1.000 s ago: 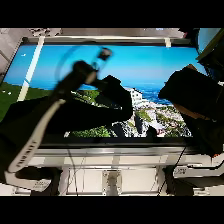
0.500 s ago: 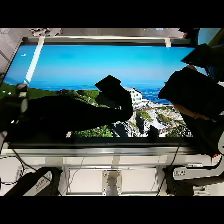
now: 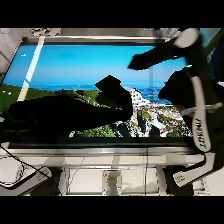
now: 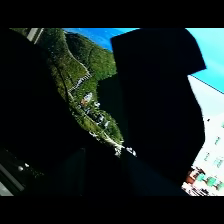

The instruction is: Fold the clothes and pants, and hang the long-sleeved shirts on hangers.

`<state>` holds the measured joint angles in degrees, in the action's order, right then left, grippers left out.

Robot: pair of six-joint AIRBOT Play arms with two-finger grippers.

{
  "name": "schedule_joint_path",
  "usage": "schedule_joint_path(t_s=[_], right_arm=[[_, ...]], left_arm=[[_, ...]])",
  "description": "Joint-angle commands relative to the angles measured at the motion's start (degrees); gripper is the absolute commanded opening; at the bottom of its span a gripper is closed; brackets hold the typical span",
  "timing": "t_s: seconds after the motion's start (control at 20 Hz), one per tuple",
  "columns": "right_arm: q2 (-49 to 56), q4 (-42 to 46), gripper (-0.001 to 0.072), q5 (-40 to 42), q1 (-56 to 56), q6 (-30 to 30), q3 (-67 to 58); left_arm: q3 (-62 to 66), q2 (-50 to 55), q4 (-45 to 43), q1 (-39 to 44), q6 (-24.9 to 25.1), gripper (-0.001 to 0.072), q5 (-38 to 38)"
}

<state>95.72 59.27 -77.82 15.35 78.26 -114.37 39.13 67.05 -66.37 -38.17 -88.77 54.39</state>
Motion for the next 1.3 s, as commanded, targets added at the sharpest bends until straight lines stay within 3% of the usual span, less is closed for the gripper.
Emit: schedule_joint_path(t_s=[0.0,0.05,0.15,0.2,0.3,0.45,0.55,0.7,0.85,1.05,1.25], right_arm=[[6.2,1.1,0.0334,4.6,10.1,0.1,0.0],[8.0,0.8,0.0485,4.7,12.2,0.1,0.0],[11.8,0.7,0.0520,5.0,16.3,0.0,0.0],[13.6,0.7,0.0520,5.6,18.1,0.0,-0.1],[16.0,0.7,0.0520,8.4,21.4,-0.1,-0.2],[17.9,0.7,0.0514,16.0,25.3,-1.8,-0.2],[18.7,-0.2,0.0513,18.8,26.5,-1.9,-0.2],[20.4,-9.1,0.0513,15.5,26.8,-4.0,-0.2],[21.4,-17.5,0.0514,13.2,27.2,-9.5,-0.2],[21.4,-13.1,0.0514,12.7,27.9,-12.0,-0.2],[21.4,-1.8,0.0515,3.3,27.9,-13.8,-0.2]], left_arm=[[-0.2,3.0,14.6,-1.8,7.3,0.0694,-6.6],[-0.2,3.0,15.3,-1.8,7.3,0.0694,-8.3],[-0.2,3.1,15.3,-1.8,7.9,0.0685,-9.2],[-0.2,3.2,15.3,-1.8,9.9,0.0583,-9.2],[-0.2,3.4,15.3,-1.8,12.0,0.0037,-9.2],[-0.2,3.3,15.8,-1.8,12.9,0.0017,-7.3],[-0.2,2.8,17.0,-1.4,16.6,0.0017,-3.0],[-0.3,-0.6,17.5,0.9,20.9,0.0016,3.7],[-1.5,-3.8,15.0,5.7,21.1,0.0015,10.8],[-6.1,-4.2,14.8,22.6,19.1,0.0014,6.4],[-6.3,-3.9,14.8,37.0,13.6,0.0014,-0.2]])
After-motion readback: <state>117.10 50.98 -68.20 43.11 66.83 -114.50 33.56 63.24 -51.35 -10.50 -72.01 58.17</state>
